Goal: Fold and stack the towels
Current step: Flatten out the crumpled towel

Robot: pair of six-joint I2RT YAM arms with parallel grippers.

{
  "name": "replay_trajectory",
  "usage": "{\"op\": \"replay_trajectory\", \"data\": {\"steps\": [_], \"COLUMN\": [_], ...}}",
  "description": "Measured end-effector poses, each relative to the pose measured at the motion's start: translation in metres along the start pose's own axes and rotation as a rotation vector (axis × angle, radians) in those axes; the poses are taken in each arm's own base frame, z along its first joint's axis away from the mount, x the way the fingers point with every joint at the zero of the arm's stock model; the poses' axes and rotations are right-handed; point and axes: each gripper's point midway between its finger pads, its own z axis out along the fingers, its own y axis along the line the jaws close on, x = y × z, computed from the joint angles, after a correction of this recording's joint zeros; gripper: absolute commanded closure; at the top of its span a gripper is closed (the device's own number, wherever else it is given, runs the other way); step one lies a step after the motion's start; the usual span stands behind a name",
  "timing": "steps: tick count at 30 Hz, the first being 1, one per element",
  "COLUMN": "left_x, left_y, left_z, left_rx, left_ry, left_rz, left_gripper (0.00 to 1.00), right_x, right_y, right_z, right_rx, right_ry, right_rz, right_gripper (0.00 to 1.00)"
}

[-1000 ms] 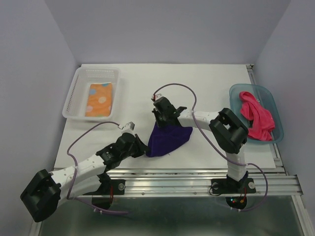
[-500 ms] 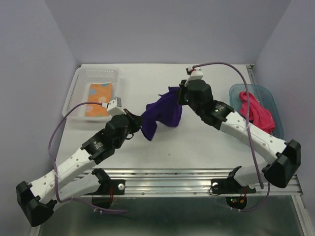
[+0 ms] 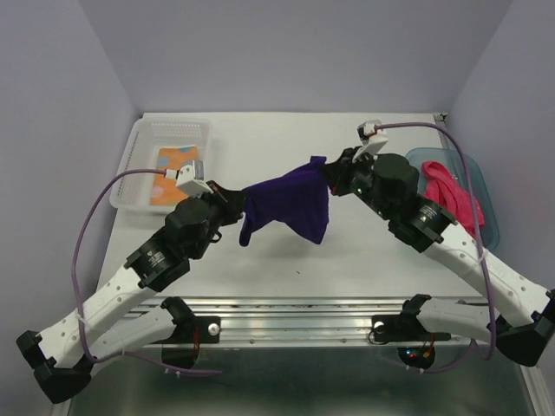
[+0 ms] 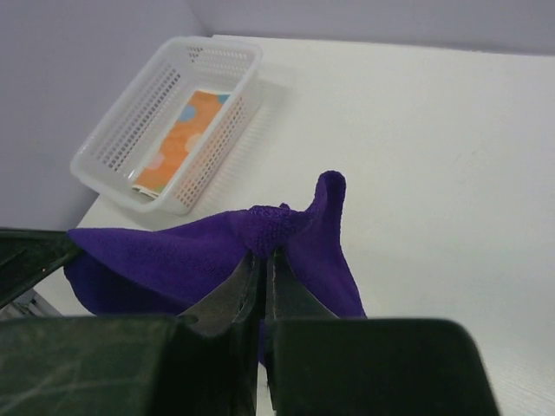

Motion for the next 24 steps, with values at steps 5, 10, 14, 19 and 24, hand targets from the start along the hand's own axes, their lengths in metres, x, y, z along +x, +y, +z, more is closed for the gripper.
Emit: {"op": "replay_trajectory", "data": {"steps": [5, 10, 14, 19, 24], "left_x": [0.017, 0.102, 0.169, 0.210, 0.226], "left_y": [-0.002, 0.047, 0.082, 0.099, 0.103], "left_z": [0.000, 0.009, -0.001, -0.019, -0.035], "left_rx": [0.057, -0.016, -0.047, -0.025, 0.018], "left_ry": [0.033, 0.225, 0.422, 0.564, 0.633], "left_rz": [-0.024, 0.016, 0.005, -0.008, -0.003], "left_gripper": [1.00, 1.00, 1.00, 0.66, 0.14], "right_x": [0.042, 0.147, 0.223, 0.300, 0.331], "right_y": [-0.020, -0.054, -0.070, -0.085, -0.097], "right_z": [-0.021, -0.022, -0.042, -0.086, -0.116], "right_rx": [0.037, 0.145, 0.224, 0.259, 0.329], "right_ry": [0.047, 0.259, 0.452, 0.637, 0.782], "right_rz": [0.061, 0.151, 0.269, 0.380, 0.394], "right_gripper": [0.93, 0.90, 0.80, 0.65, 0.41]}}
